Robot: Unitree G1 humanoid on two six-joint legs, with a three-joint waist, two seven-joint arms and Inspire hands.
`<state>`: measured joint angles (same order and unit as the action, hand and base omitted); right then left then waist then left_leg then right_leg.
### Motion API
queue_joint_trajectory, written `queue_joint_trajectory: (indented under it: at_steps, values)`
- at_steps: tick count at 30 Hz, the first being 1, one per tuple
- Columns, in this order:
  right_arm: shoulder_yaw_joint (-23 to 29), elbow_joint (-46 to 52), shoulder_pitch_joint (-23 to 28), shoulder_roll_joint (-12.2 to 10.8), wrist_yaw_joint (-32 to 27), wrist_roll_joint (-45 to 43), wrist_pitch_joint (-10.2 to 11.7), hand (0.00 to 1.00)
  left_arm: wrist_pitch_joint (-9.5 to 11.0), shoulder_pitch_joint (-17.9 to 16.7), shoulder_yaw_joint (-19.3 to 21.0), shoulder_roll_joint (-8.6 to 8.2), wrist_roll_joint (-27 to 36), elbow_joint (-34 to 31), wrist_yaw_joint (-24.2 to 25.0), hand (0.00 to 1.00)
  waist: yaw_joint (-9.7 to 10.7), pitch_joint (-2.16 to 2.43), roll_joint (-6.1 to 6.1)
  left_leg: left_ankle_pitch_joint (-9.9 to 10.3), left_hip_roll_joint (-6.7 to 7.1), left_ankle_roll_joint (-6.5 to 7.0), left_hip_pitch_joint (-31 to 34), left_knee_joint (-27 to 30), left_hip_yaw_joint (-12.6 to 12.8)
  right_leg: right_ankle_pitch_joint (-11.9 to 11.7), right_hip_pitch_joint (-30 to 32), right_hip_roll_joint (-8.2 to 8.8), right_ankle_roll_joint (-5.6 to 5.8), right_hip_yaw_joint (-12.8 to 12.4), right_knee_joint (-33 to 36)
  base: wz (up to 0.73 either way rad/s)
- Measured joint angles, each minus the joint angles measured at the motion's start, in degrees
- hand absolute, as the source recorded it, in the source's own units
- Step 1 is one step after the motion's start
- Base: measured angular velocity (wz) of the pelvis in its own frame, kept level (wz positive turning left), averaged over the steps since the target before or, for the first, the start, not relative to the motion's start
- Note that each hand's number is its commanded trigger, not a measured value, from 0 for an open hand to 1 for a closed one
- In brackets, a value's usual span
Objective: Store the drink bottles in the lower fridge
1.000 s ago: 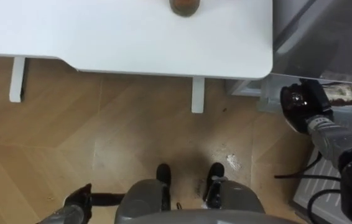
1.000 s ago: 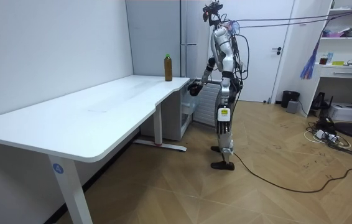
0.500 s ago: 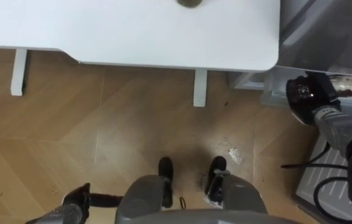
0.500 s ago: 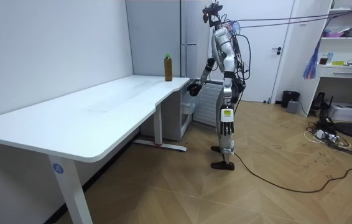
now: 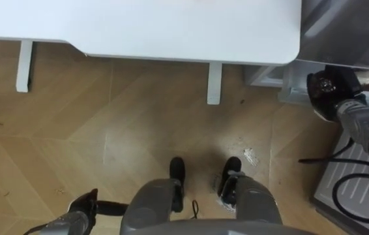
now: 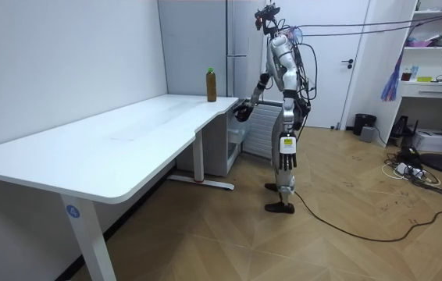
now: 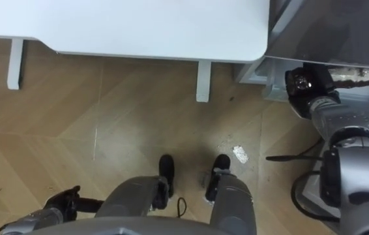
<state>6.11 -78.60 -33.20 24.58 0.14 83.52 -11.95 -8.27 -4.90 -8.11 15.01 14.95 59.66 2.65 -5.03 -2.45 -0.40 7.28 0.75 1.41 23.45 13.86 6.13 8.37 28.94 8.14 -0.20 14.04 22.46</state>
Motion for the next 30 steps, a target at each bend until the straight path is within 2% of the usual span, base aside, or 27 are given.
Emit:
queue_joint_trajectory:
  at_steps: [3,11,18,30]
  values:
    - [0.00,0.01,-0.50,0.52,0.00,-0.04,0.00,0.00,0.12,0.07,0.00,0.01,1.32,-0.11,-0.01,0.00,0.17,-0.25,0.44,0.00,0.03,0.00,0.52,0.69,0.00,0.01,0.25,0.42,0.01,0.10,0.23,0.00]
    - [0.02,0.01,-0.52,1.14,-0.37,-0.08,0.01,0.00,0.09,0.09,0.01,0.01,1.32,-0.40,-0.48,0.00,0.04,-0.25,0.74,-0.05,0.01,0.09,0.80,1.04,0.30,0.01,0.25,0.64,0.01,0.23,0.32,0.02]
    - [0.02,0.00,-0.52,1.15,-0.54,-0.08,0.00,0.00,0.08,0.09,0.01,0.02,1.35,-0.58,-0.90,0.00,0.08,-0.25,0.73,-0.10,-0.09,0.17,0.73,1.05,1.60,0.01,0.24,0.74,0.01,0.16,0.42,0.00]
    - [0.06,-0.04,-0.58,1.29,-1.50,-0.04,-0.15,0.00,-0.09,0.08,0.00,0.02,1.53,-1.18,-1.27,0.00,-0.09,-0.24,0.73,-0.13,-0.06,0.22,0.60,1.34,1.72,0.00,0.19,0.63,0.00,0.20,0.93,0.00]
